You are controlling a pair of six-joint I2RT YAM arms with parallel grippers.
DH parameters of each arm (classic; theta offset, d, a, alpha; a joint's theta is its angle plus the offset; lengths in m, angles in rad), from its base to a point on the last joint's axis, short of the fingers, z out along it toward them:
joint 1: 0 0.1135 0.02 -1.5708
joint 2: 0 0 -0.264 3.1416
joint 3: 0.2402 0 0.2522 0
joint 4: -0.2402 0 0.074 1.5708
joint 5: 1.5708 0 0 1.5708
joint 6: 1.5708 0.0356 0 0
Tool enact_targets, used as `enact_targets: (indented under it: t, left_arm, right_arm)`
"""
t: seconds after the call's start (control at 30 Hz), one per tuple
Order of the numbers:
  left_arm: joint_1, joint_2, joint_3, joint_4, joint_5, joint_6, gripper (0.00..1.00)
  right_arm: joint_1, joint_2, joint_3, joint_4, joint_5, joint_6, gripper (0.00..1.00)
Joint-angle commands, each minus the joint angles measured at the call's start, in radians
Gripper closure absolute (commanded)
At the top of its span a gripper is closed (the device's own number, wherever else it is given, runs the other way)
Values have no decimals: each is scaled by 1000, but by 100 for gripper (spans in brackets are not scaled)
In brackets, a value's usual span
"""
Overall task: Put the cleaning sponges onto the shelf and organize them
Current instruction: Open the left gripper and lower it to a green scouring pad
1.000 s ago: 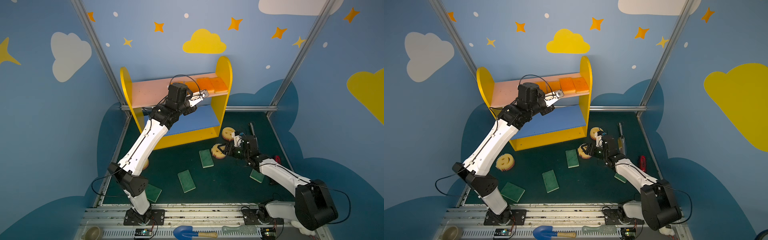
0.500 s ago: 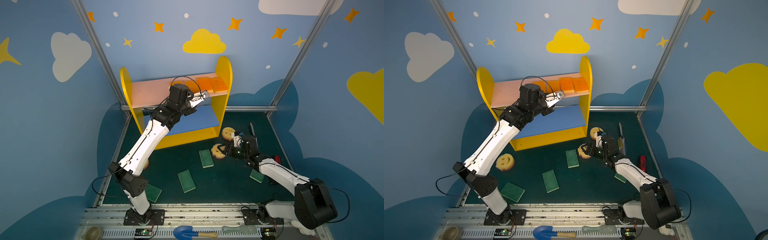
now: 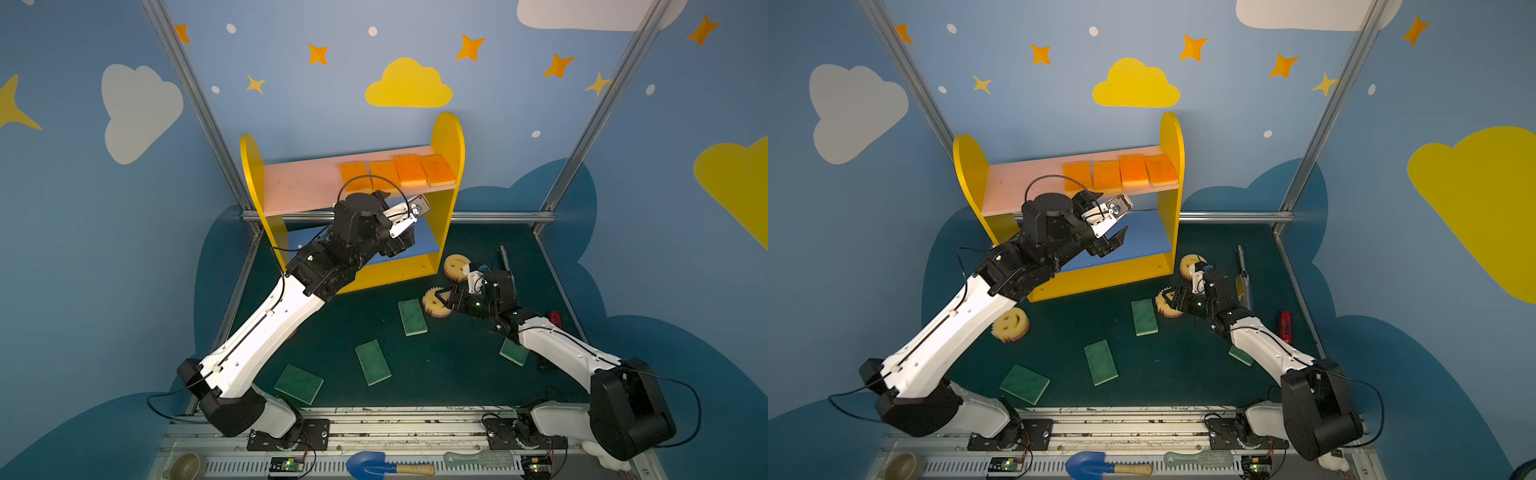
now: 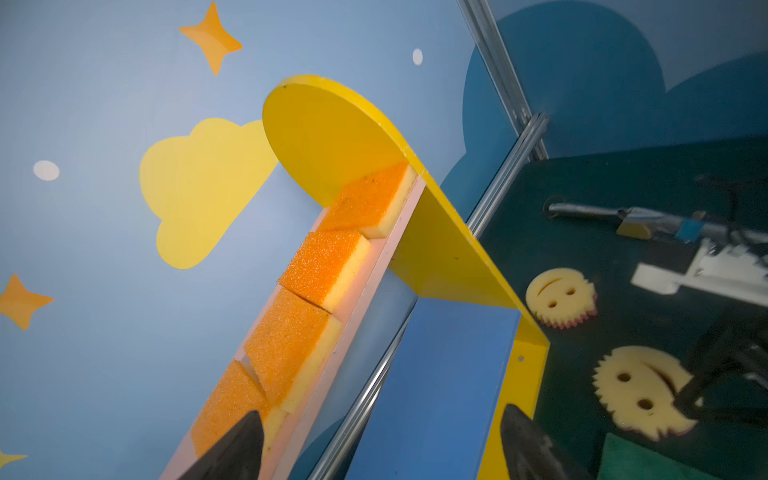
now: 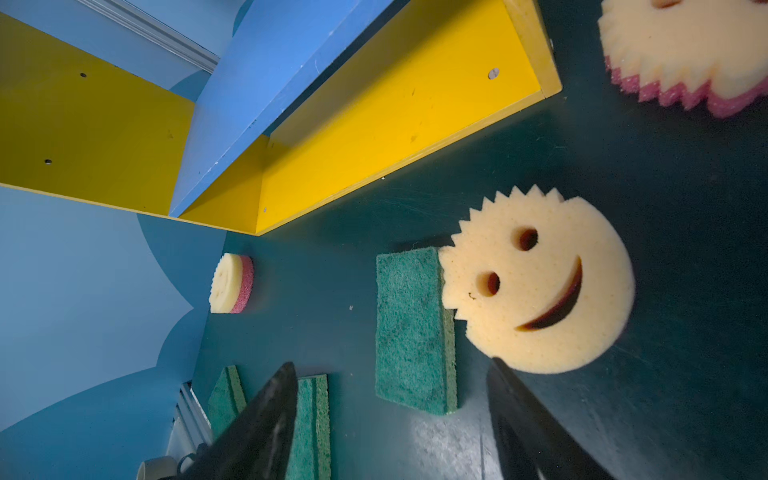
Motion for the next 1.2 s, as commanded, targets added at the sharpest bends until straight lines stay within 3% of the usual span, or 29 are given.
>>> enact_targets:
  t: [0.0,0.13,0.33,0.5,0.8,1.17]
  left_arm:
    - [-59,-39,-93,-46,-147,-240,12]
    - [-78,-160,-303,-101,-131,-555,15]
    - [-78,-339,-658,-110,-80,-933,45]
    - [-77,-410,-953,-19,-1,-1178,50]
    - [-38,-490,-1315,249,127,-1405,56]
    - [-35,-447,-1504,460,249,-1545,60]
  right_arm:
    - [7,-19,37,-21,0,-8,29]
    - [10,-19,38,-22,-5,-7,29]
    - [31,12,56,-23,-21,-12,29]
    - [61,60,81,-40,-14,-32,29]
    - [101,118,106,-50,10,-53,29]
    - [127,162,129,-68,33,-73,29]
